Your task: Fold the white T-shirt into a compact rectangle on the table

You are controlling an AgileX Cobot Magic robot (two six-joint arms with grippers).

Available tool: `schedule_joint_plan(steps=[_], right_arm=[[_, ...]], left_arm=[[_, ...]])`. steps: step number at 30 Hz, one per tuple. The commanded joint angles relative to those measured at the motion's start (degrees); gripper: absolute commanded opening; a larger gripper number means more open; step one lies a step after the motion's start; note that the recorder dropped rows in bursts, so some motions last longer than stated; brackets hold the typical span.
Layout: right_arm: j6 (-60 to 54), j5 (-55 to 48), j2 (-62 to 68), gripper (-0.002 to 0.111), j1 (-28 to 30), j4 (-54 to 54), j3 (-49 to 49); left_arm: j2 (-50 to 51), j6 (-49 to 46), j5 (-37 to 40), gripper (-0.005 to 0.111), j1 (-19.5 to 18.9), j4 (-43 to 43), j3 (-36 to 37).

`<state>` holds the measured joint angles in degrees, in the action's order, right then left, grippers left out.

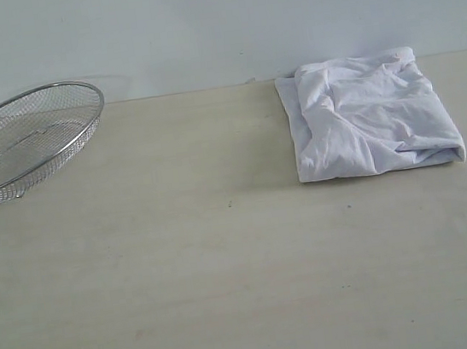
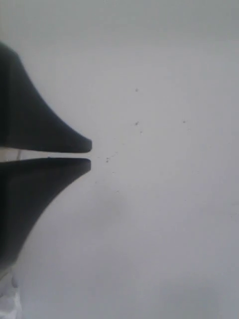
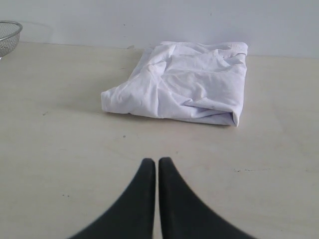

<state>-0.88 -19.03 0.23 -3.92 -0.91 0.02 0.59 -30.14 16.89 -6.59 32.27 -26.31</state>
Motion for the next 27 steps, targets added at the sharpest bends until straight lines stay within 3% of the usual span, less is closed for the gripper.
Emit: schedule_joint_plan(steps=[1,5,14,16,18,22,27], right_arm=[[0.2,0.3,-0.2,0.000,0.0,-0.1,0.0],[0.2,0.3,-0.2,0.000,0.0,-0.1,0.0],[0.3,0.3,-0.2,0.000,0.0,-0.1,0.0],[0.3,0.3,-0.2,0.000,0.0,-0.1,0.0],[0.3,0.3,-0.2,0.000,0.0,-0.2,0.0],[0.3,0.3,-0.2,0.000,0.0,-0.2,0.0],[0.3,0.3,-0.2,0.000,0.0,-0.2,0.0]], left_arm=[[-0.6,5.4,0.6,0.004,-0.2,0.0,6.5],[-0.6,13.3,-0.6,0.004,-0.2,-4.1,13.9],[-0.6,29.6,-3.4,0.004,-0.2,-27.2,25.7],[-0.6,29.6,-5.4,0.004,-0.2,-28.7,26.3],[-0.6,29.6,-1.6,0.004,-0.2,-30.6,26.3],[-0.6,29.7,-1.1,0.004,-0.2,-31.8,26.3],[-0.6,39.5,-0.5,0.004,-0.2,-31.8,26.3]])
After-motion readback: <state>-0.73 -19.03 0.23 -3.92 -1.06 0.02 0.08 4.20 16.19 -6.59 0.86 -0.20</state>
